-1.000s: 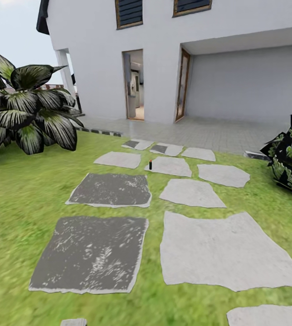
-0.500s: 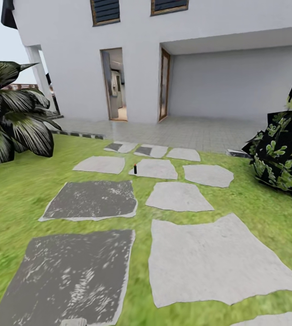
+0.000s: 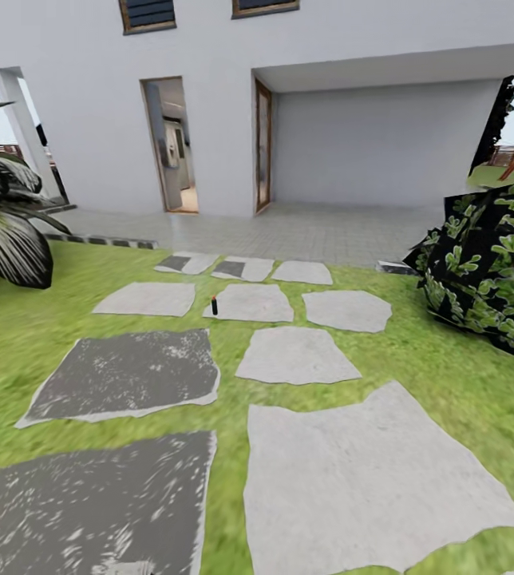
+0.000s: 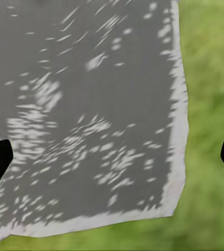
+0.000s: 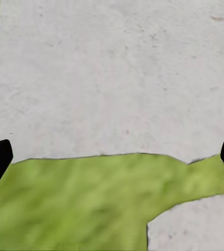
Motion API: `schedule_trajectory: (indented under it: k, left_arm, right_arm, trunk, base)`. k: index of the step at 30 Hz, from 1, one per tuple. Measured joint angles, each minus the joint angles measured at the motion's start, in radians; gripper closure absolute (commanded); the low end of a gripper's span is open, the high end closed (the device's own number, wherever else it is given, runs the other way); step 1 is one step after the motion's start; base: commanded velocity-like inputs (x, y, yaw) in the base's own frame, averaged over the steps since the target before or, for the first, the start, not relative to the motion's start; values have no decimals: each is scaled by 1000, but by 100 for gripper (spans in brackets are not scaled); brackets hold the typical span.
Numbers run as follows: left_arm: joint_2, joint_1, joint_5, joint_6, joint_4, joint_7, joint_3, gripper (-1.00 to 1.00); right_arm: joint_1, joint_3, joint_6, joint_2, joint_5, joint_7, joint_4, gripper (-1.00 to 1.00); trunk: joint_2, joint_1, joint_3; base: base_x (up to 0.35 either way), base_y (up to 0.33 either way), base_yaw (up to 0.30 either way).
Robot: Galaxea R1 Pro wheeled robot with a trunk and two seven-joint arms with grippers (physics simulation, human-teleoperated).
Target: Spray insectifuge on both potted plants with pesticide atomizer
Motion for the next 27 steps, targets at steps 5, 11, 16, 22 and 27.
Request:
schedule_trajectory:
  k: [5,11,16,22,27]
  left_arm:
    - [0,0,0,0,0,0,0,-100]
    - [0,0,0,0,0,0,0,-100]
    - [0,0,0,0,0,0,0,-100]
    - [0,0,-1,0,0,0,0,-100]
    - [0,0,-1,0,0,0,0,-100]
  right_arm:
    - [0,0,0,0,0,0,0,-100]
    - [0,2,1,0,0,1,0,-100]
    - [0,5,1,0,0,1,0,-100]
    - [0,6,1,2,0,1,-1,-100]
    - [0,6,1,2,0,1,-1,-100]
  trunk:
    - [0,0,0]
    - [0,0,0]
    - [0,0,0]
    - [0,0,0]
    - [0,0,0]
  base:
    - [338,0,-93]
    - [338,-10,-12]
    - [337,-79,-1]
    - [328,-112,0]
    - [305,-138,0]
